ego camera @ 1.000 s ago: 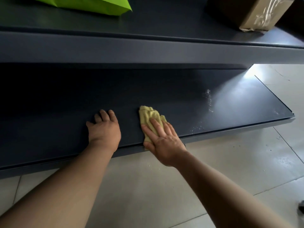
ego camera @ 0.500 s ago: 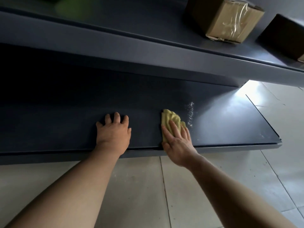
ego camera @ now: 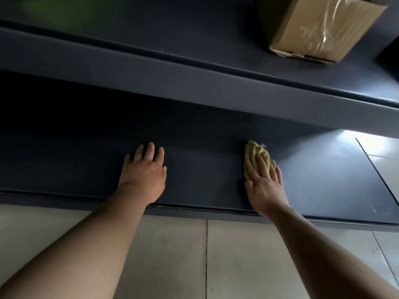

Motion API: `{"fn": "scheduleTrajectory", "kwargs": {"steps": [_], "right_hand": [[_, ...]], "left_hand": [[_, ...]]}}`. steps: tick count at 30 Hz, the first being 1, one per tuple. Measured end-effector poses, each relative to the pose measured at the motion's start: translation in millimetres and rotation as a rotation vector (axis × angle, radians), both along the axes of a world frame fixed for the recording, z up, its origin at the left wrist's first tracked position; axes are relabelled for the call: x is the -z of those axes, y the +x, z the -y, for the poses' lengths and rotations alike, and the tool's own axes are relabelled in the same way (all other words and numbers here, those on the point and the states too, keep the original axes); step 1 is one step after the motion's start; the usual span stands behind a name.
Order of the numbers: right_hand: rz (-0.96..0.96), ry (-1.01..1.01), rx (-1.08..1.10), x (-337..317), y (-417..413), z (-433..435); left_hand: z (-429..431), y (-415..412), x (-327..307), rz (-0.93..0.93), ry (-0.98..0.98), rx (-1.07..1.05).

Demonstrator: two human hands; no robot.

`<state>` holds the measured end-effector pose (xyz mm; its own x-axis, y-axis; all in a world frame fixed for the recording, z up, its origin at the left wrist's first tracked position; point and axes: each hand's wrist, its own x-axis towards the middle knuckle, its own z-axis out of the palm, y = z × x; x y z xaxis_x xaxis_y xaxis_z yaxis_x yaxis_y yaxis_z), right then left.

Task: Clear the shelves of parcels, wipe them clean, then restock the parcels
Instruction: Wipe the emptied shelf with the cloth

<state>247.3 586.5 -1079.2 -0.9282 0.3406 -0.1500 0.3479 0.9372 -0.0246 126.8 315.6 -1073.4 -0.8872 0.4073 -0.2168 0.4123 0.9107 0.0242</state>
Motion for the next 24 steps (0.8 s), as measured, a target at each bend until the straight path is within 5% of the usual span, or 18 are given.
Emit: {"fn": "scheduleTrajectory", "kwargs": {"steps": [10,20,24], "right_hand": [[0.023,0.002,-0.349,4,-93,76],[0.045,0.007,0.151,13,-41,-35],[0.059,0.018,0.306,11,-36,-11]], "left_hand": [[3,-9,-11,0.14,0.004,0.007],[-21,0,1,0.053,0.046,-0.109],[-22,3,11,-0.008,0.068,-0.095]]}}
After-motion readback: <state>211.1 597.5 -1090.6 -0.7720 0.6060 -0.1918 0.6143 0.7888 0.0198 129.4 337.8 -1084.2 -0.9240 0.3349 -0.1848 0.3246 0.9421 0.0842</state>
